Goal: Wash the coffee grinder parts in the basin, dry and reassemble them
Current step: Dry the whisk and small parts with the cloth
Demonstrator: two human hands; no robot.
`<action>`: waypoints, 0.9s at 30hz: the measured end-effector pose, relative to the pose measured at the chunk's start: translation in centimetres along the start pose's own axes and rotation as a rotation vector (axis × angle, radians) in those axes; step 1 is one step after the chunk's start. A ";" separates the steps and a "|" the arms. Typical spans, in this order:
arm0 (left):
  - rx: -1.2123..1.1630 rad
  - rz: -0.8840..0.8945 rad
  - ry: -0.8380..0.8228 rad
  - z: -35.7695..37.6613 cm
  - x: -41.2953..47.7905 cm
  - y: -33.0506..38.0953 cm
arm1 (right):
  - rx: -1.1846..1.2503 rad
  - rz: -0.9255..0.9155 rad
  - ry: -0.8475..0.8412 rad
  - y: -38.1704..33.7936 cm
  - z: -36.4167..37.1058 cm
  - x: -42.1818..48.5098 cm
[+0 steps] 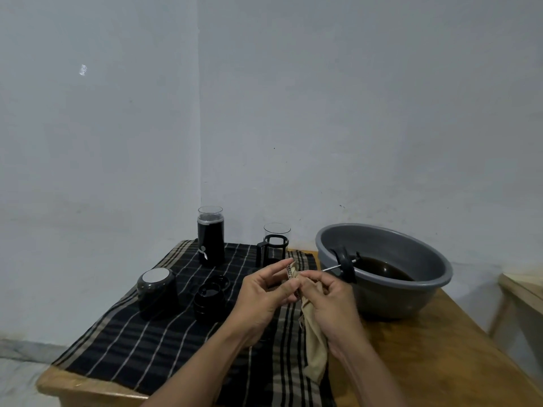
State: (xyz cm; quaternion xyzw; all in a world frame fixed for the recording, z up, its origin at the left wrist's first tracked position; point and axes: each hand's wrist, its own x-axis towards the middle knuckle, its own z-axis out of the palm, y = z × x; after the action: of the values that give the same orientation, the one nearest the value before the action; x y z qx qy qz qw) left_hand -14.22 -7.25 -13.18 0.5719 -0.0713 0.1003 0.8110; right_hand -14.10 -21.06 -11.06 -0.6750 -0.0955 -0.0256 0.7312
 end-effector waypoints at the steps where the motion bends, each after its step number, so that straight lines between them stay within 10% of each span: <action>1: -0.012 0.007 0.000 0.3 0.0 0.1 | -0.066 -0.066 0.062 0.3 0.4 0.1; 12: -0.307 -0.085 0.001 -0.1 -1.0 -0.4 | -0.504 -0.163 -0.035 0.3 -1.2 1.0; 19: -0.297 -0.191 -0.156 -0.2 -1.0 0.7 | -0.105 -0.120 0.106 0.6 -0.2 1.0; 27: -0.318 -0.232 -0.108 -2.3 -1.7 0.3 | 0.239 0.113 -0.162 -0.8 -1.5 0.8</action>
State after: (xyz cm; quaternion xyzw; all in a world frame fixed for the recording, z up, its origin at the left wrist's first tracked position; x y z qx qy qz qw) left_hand -15.89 -5.08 -14.08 0.4456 -0.0631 -0.0373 0.8922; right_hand -13.32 -22.57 -10.24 -0.5874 -0.1186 0.0817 0.7964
